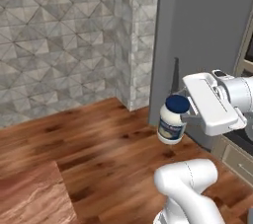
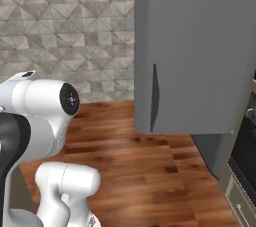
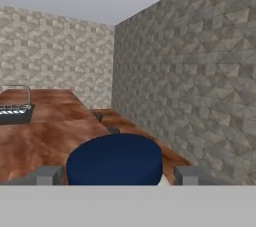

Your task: Place the mayonnaise and condiment bottle from the counter to the top shelf of the fridge. If the existing items in the fridge are on the top shelf, move them to other shelves.

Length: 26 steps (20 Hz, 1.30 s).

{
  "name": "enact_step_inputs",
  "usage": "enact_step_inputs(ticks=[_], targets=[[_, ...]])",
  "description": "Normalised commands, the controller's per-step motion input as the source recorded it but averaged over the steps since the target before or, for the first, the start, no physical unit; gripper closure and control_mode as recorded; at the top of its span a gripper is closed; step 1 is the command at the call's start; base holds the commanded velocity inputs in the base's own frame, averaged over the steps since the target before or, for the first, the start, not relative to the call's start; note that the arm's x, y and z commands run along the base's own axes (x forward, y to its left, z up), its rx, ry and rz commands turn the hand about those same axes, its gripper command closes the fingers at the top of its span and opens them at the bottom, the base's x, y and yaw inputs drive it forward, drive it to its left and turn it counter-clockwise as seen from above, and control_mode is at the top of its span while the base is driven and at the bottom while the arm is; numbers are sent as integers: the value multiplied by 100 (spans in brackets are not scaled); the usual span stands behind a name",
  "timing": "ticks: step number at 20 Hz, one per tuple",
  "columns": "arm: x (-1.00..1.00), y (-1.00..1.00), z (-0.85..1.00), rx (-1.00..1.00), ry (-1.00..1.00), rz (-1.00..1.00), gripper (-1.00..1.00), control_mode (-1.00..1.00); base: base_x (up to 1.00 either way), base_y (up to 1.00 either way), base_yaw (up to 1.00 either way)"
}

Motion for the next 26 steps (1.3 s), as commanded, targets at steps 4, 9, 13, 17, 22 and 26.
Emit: enact_step_inputs(ticks=[4, 9, 13, 17, 22, 26], targets=[[0, 0, 0, 0, 0, 0, 100, 100, 100, 58, 0], [0, 0, 0, 0, 0, 0, 100, 100, 100, 59, 0], [0, 0, 0, 0, 0, 0, 100, 100, 100, 65, 0], [0, 0, 0, 0, 0, 0, 100, 100, 100, 70, 0], [0, 0, 0, 0, 0, 0, 100, 100, 100, 57, 0], [0, 0, 0, 0, 0, 0, 100, 100, 100, 56, -2]])
